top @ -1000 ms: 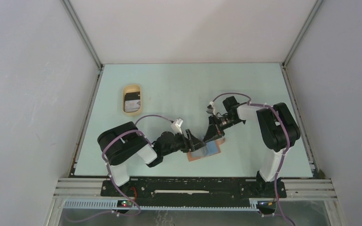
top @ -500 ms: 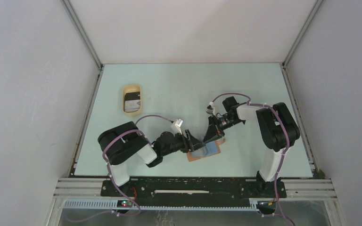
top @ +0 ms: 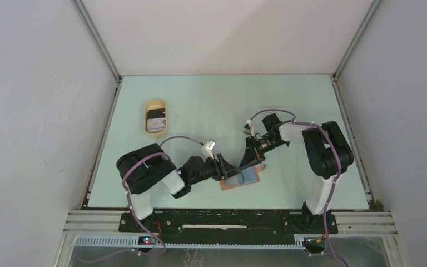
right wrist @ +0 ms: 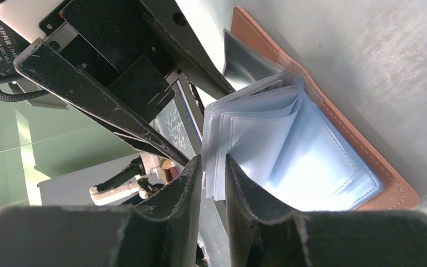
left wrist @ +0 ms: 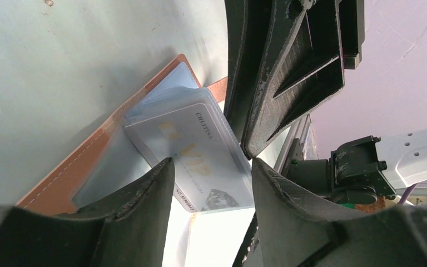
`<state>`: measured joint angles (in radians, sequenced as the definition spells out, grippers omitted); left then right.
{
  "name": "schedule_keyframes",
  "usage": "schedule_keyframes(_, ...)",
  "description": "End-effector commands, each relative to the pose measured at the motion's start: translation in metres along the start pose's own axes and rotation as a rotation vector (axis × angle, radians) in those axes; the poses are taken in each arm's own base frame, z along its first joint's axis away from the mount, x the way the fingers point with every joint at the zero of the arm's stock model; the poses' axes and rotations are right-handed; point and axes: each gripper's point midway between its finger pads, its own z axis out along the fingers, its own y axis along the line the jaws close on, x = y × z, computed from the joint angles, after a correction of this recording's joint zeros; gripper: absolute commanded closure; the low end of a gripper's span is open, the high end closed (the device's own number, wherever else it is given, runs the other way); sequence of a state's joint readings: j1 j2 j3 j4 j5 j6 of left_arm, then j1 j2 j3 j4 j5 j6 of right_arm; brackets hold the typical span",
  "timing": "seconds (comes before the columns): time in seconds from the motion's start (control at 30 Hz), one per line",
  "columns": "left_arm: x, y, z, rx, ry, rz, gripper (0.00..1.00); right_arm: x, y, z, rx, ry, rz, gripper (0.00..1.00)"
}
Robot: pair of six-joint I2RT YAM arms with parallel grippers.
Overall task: Put the credit cards into the card holder
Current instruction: Open the card holder at the center of the board.
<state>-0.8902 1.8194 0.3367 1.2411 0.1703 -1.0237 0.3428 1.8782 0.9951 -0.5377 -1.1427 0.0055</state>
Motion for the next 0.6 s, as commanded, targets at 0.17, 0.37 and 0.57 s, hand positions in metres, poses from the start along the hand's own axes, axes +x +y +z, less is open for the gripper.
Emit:
schedule_keyframes(0.17,0.002,0.025,-0.009,-0.073,-0.010,-0.009,0.47,-0.007,-0.005,-0.006,0.041,-0.013,-0.035,0.68)
schedule_keyframes(0.37,0.002,0.027,-0.010,-0.076,-0.010,-0.014,0.49,-0.010,-0.011,-0.009,0.090,-0.024,-0.057,0.68)
schedule_keyframes(0.57,0.002,0.028,-0.013,-0.080,-0.014,-0.020,0.51,-0.015,-0.024,-0.016,0.221,-0.046,-0.113,0.68)
